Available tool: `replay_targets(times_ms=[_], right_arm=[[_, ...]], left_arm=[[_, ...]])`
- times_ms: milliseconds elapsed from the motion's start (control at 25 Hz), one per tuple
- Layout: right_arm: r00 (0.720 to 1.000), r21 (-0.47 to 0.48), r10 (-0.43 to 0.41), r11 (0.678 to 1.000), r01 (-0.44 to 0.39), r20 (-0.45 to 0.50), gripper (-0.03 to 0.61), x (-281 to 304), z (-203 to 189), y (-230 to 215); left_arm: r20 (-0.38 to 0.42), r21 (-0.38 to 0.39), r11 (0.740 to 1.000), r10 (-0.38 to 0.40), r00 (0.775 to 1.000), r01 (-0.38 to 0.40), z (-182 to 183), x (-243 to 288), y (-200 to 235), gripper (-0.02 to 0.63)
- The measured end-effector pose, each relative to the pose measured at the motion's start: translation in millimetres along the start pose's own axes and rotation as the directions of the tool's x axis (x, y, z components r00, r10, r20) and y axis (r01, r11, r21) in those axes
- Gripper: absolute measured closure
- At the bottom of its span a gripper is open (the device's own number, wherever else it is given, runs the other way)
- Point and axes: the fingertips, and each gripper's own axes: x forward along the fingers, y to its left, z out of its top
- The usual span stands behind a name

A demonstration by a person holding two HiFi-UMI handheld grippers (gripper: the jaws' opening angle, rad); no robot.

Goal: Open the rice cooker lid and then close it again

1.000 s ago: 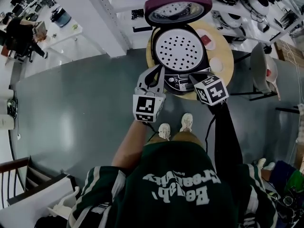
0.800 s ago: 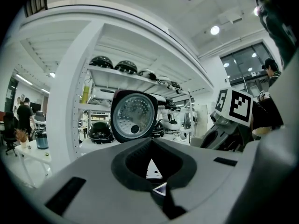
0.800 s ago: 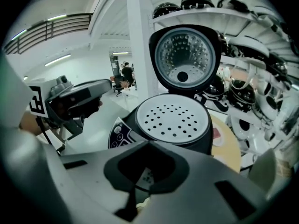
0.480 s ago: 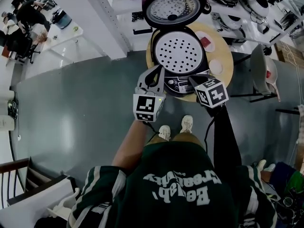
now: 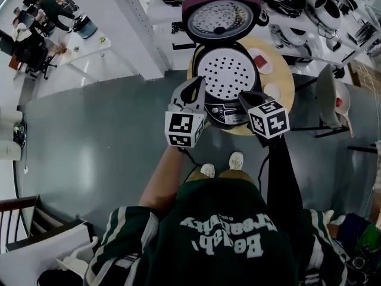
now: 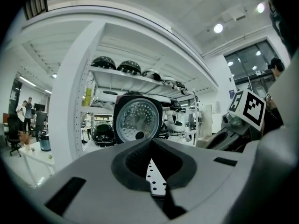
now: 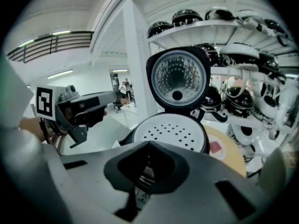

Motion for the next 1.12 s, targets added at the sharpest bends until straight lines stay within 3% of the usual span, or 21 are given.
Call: replay_targets(times_ms=[360,680,840,1120], right_arm=[[0.972,-0.057,0.019,0.998,-0.005,0.234,0.572,-28,95,-25],[0.910,-0.151,0.009,0.987,0.059,0.414,0.572,-56,197,-55],[0.879,-0.197,-0.003,0.974,0.111,0.478,0.572,-62,243,-74],[0.837,-0.215,-0.016,0.963,0.160,0.548,0.572,-52,313,-105]], left_arm=[[0.030,0.035,0.998,0.053,0.998,-0.054,50,18,18,0.614],[0.086,0.066,0.993,0.096,0.992,-0.102,120,45,40,0.614],[0.110,0.134,0.984,0.103,0.989,-0.117,155,65,46,0.614],[0.152,0.175,0.973,0.126,0.980,-0.152,203,107,63,0.614]])
